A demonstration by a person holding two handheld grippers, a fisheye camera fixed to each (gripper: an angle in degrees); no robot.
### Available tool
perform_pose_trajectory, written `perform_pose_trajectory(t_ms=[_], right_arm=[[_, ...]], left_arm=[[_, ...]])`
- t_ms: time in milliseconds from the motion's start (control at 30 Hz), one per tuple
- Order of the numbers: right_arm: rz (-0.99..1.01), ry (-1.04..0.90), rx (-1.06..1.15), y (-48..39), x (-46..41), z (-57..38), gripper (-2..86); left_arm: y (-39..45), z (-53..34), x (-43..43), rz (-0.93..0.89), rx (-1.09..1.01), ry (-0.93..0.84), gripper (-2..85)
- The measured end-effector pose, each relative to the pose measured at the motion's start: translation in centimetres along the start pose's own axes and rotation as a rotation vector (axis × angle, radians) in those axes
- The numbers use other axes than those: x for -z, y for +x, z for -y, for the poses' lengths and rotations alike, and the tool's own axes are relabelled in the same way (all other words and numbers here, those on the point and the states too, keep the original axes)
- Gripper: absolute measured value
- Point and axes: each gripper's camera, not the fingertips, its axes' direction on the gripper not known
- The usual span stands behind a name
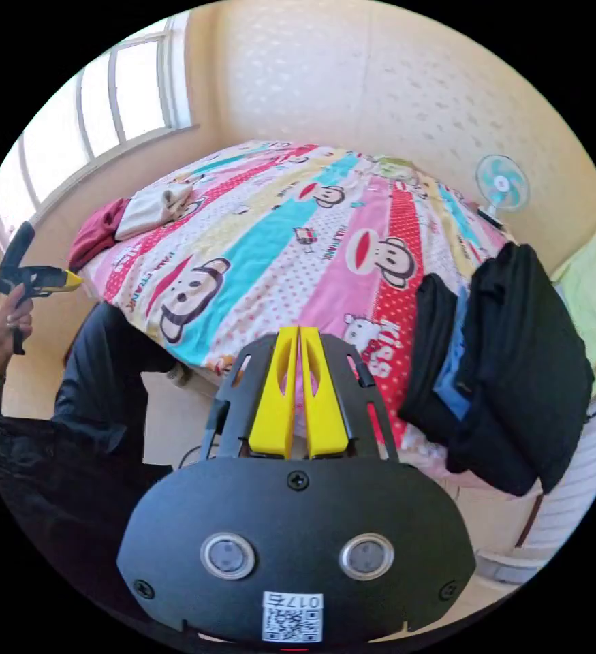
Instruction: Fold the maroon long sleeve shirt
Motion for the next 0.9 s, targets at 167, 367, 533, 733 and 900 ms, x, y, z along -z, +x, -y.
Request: perform_pose_trajectory(t_ms=[167,367,533,733,900], right_arm=[[0.294,-0.237,0.140,-8.4,-12.0,6.7,0.3],[0.074,-0.230,0.216,-13.2,-19.2,3.2,0.4],[0.058,-0.262,0.231,-13.1,-20.0,1.9,0.4],[0.180,-0.366,0.233,-10.0,-21.1,2.4,0.4],[0.301,-0.274,0.234,-6.7,-20.9,0.2,0.4]], left_arm=[[-4.9,-0.2,4.6,0.050,0.127,0.158,-0.4],[-9.5,4.2,9.0,0.109,0.128,0.322,12.3],[-12.2,13.8,13.5,0.353,0.141,0.478,16.9],[-20.1,22.3,12.9,0.575,0.484,0.507,7.1],[-18.4,19.6,12.5,0.440,0.501,0.542,4.1]])
